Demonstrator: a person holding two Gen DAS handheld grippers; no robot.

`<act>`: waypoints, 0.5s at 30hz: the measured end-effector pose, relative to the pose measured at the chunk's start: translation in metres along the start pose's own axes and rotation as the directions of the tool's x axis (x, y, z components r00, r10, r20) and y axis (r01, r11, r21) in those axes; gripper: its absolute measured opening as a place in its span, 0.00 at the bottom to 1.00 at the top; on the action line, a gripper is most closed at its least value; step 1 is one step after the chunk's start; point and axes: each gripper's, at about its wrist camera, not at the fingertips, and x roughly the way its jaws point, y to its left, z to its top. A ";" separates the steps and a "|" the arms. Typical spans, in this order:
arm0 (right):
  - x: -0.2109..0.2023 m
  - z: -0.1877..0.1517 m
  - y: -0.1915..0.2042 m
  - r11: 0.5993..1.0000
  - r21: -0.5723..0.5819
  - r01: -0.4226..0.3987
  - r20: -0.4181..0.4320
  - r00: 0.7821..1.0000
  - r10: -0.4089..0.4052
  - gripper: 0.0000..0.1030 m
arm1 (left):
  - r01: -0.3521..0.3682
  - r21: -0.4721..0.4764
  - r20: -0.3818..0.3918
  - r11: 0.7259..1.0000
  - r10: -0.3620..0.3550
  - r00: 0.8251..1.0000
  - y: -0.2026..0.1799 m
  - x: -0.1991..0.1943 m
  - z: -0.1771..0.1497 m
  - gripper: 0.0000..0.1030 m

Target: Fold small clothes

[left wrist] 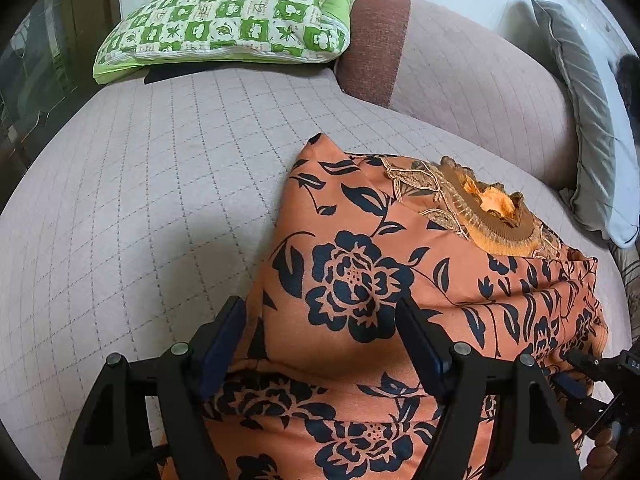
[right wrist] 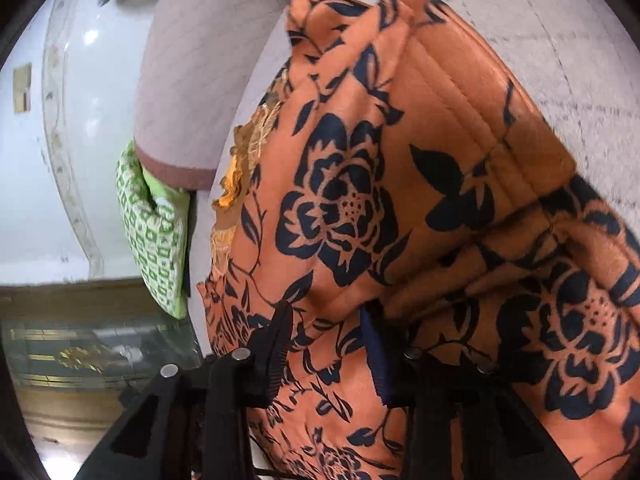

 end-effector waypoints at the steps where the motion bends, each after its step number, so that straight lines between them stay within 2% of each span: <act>1: 0.001 0.001 -0.002 1.000 0.012 -0.009 0.014 1.000 0.009 0.38 | 0.001 0.002 -0.001 1.000 -0.001 1.000 0.000 0.000 0.000 0.75; 4: 0.002 0.002 -0.006 0.999 0.020 -0.046 0.059 0.997 0.044 0.36 | 0.000 0.004 -0.006 1.000 0.000 1.000 -0.001 0.001 -0.001 0.75; 5: 0.002 0.001 -0.006 0.999 0.011 -0.047 0.075 0.996 0.046 0.19 | 0.002 0.001 -0.007 1.000 -0.002 1.000 -0.001 0.001 -0.001 0.75; 6: 0.000 0.000 -0.006 1.000 -0.003 -0.028 0.097 0.995 0.028 0.10 | 0.004 0.000 -0.007 1.000 -0.004 1.000 -0.001 0.001 -0.002 0.75; 7: -0.001 -0.001 -0.007 1.000 -0.019 0.006 0.118 0.993 -0.004 0.06 | 0.005 -0.001 -0.006 1.000 -0.006 1.000 -0.001 0.001 -0.001 0.75; 9: -0.003 -0.004 -0.009 1.000 -0.026 0.008 0.141 0.990 -0.005 0.05 | 0.005 -0.001 -0.005 1.000 -0.006 1.000 0.000 0.000 -0.001 0.75; 11: -0.011 -0.012 -0.001 0.994 -0.086 0.067 0.177 0.983 -0.051 0.05 | 0.007 -0.004 -0.005 1.000 -0.007 1.000 0.002 0.000 0.000 0.75; 13: -0.024 -0.024 0.014 0.974 -0.177 0.143 0.240 0.966 -0.098 0.05 | 0.008 -0.008 -0.004 1.000 -0.008 1.000 0.004 -0.001 0.001 0.75; 15: -0.038 -0.036 0.021 0.963 -0.216 0.160 0.248 0.963 -0.104 0.05 | 0.006 -0.012 0.002 1.000 -0.006 1.000 0.007 -0.003 0.002 0.75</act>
